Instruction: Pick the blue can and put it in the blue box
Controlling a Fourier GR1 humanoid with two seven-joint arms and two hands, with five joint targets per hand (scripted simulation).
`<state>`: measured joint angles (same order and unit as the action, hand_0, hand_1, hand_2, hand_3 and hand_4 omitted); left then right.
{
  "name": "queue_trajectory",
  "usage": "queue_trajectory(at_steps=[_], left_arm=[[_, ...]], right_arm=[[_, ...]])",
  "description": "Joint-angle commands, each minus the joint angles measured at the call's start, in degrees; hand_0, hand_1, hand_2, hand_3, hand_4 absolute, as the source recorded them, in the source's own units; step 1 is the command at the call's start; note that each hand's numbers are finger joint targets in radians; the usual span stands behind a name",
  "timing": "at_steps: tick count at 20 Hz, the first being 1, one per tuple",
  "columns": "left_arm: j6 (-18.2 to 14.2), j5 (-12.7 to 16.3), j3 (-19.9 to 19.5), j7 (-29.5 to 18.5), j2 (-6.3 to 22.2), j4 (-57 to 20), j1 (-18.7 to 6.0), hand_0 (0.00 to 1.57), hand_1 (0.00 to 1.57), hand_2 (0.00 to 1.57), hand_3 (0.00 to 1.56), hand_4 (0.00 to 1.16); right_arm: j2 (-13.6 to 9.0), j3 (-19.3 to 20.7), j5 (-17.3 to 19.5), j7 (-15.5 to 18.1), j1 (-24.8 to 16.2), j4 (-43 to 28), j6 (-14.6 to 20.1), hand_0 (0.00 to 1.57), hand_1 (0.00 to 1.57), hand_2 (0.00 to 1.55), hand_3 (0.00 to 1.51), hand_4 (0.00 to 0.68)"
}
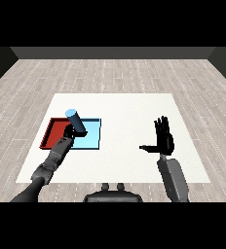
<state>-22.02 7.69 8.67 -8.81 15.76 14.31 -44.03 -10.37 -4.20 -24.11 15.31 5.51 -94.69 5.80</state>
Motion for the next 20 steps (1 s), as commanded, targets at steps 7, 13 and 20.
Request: queue_trajectory(at_steps=[7,13,20], left_arm=[[0.05,-4.94,2.29,4.62,-5.24,-12.42,-2.57,1.53,1.53,1.45,0.73,0.87],[2.38,-4.77,1.52,4.46,-5.35,-13.97,0.07,1.45,1.45,1.39,0.0,0.52],[-5.57,-6.23,1.52,5.35,-5.86,-12.48,-1.7,0.0,0.0,0.0,0.0,0.0]], right_arm=[[-0.42,3.24,-2.04,3.58,-0.51,6.42,-5.0,0.0,0.0,0.0,0.0,0.0],[0.28,2.7,-0.46,4.68,1.53,7.91,-4.75,0.0,0.0,0.0,0.0,0.0],[1.37,2.78,-2.15,0.76,1.19,3.21,-3.64,0.0,0.0,0.0,0.0,0.0]])
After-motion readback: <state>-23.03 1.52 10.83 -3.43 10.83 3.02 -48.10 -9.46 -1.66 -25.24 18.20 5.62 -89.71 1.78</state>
